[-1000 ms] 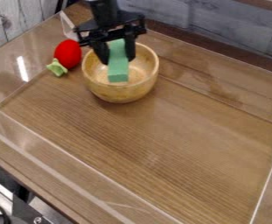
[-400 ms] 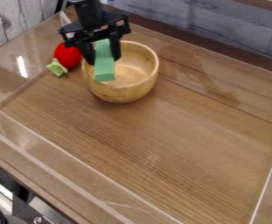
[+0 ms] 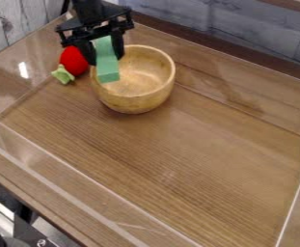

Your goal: Put the green stick in the brown bowl

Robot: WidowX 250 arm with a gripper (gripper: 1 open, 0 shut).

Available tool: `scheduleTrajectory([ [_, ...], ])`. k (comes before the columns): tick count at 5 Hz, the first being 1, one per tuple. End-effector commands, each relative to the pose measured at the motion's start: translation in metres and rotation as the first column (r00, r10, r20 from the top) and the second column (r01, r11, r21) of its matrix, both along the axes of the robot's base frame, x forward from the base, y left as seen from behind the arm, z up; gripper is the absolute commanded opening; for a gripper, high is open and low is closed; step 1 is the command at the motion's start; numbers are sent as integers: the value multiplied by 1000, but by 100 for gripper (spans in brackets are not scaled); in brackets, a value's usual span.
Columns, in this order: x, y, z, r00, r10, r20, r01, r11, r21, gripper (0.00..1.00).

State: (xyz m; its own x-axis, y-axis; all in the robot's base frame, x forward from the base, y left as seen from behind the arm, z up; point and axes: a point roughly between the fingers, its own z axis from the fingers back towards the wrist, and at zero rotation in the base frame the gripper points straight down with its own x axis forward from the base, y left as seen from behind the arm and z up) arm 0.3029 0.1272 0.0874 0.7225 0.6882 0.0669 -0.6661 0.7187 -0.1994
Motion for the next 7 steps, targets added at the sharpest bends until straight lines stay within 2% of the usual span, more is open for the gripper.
scheduleTrajectory([
  [1, 16, 2, 18, 997, 54, 61, -56, 998, 27, 0],
  [2, 24, -8, 25, 997, 37, 66, -38, 999, 24, 0],
  [3, 30, -5, 20, 997, 41, 61, -42, 999, 25, 100],
  [4, 36, -2, 16, 997, 42, 61, -44, 999, 22, 0],
  [5, 36, 2, 13, 988, 145, 56, -147, 989, 29, 0],
  [6, 36, 8, 25, 965, 254, 59, -255, 967, 5, 0],
  [7, 31, 10, 36, 964, 262, 56, -261, 965, -10, 0],
])
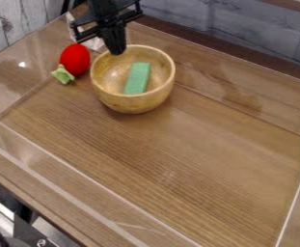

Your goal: Put the green stick in the brown bowl

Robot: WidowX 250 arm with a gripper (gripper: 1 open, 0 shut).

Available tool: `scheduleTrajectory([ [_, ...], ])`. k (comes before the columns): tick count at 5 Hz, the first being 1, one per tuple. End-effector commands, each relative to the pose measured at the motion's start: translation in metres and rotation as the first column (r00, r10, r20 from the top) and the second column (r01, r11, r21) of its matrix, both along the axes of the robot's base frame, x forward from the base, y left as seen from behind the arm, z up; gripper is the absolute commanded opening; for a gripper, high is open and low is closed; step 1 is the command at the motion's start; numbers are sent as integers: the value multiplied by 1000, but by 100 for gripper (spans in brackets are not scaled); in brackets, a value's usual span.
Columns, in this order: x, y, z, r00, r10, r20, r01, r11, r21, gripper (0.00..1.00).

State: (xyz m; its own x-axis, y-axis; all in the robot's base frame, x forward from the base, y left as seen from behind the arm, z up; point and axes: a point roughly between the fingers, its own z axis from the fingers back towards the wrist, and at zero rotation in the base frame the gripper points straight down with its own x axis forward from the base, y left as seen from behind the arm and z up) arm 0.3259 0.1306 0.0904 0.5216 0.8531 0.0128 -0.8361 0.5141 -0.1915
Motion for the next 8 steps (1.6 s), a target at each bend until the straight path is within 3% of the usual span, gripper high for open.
scheduleTrajectory([
  [1, 3, 7, 42, 996, 11, 90, -14, 999, 35, 0],
  [2, -2, 8, 49, 996, 19, 88, -22, 999, 26, 0],
  [4, 4, 35, 64, 985, 147, 90, -149, 989, 11, 0],
  [5, 7, 32, 57, 978, 187, 89, -189, 982, 10, 0],
  [6, 12, 34, 51, 967, 238, 88, -239, 971, 9, 0],
  [8, 30, 65, 68, 961, 261, 89, -263, 965, 5, 0],
])
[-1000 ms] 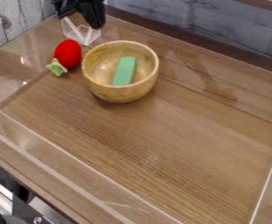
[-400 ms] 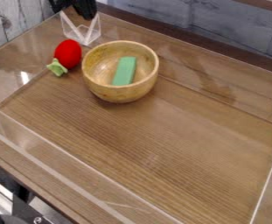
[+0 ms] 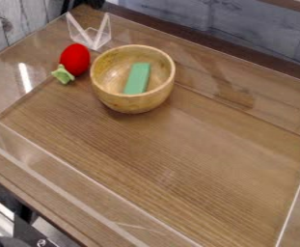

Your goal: Put the green stick in the brown bowl

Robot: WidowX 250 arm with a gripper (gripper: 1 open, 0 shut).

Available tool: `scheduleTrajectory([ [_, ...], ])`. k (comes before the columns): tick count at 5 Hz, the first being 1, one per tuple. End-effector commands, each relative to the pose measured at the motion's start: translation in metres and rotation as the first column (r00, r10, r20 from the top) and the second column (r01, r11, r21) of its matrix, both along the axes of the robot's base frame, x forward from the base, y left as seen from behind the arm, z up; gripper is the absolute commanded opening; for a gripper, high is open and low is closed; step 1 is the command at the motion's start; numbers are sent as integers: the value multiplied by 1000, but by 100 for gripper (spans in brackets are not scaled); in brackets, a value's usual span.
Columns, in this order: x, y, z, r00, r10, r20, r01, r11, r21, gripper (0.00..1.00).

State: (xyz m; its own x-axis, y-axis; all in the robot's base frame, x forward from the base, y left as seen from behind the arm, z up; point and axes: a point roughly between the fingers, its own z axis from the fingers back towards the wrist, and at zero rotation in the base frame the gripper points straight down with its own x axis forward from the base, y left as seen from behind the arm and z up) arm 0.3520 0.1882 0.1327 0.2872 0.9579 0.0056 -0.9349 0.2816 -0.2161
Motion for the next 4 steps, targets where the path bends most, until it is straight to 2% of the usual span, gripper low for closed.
scheduleTrajectory([
  [1, 12, 11, 13, 998, -16, 54, 13, 999, 52, 0],
  [3, 24, 14, 4, 998, -36, 48, 33, 998, 56, 0],
  [4, 23, 13, 4, 998, -34, 48, 32, 998, 53, 100],
])
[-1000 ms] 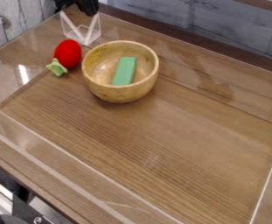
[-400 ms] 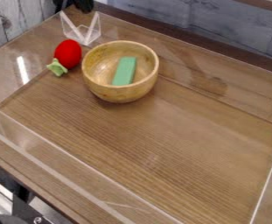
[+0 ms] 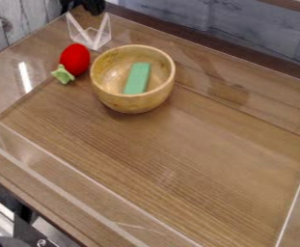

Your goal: Put the green stick in the brown bowl

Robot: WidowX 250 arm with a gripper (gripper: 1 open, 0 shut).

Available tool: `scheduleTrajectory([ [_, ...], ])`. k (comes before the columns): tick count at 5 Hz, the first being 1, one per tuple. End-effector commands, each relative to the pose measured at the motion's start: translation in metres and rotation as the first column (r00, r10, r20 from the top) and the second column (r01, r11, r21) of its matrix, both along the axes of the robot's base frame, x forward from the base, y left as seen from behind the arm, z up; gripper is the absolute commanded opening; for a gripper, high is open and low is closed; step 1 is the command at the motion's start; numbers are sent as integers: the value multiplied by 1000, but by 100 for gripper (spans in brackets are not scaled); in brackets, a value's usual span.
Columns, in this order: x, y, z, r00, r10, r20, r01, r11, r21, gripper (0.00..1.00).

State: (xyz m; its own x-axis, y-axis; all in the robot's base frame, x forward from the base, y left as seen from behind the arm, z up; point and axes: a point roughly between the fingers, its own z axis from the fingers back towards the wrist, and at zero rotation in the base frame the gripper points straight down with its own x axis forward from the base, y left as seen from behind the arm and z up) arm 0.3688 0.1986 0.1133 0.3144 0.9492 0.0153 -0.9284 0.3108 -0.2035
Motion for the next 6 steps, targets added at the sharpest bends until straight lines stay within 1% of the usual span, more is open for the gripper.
scheduleTrajectory([
  [1, 6, 6, 27, 998, -27, 59, 25, 999, 36, 0],
  [3, 5, 8, 26, 997, -62, 53, 60, 997, 39, 0],
  [4, 3, 13, 15, 998, -26, 50, 24, 999, 47, 0],
  [5, 0, 17, 3, 999, 8, 48, -11, 998, 55, 0],
  [6, -1, 19, 8, 996, 67, 50, -70, 996, 54, 100],
])
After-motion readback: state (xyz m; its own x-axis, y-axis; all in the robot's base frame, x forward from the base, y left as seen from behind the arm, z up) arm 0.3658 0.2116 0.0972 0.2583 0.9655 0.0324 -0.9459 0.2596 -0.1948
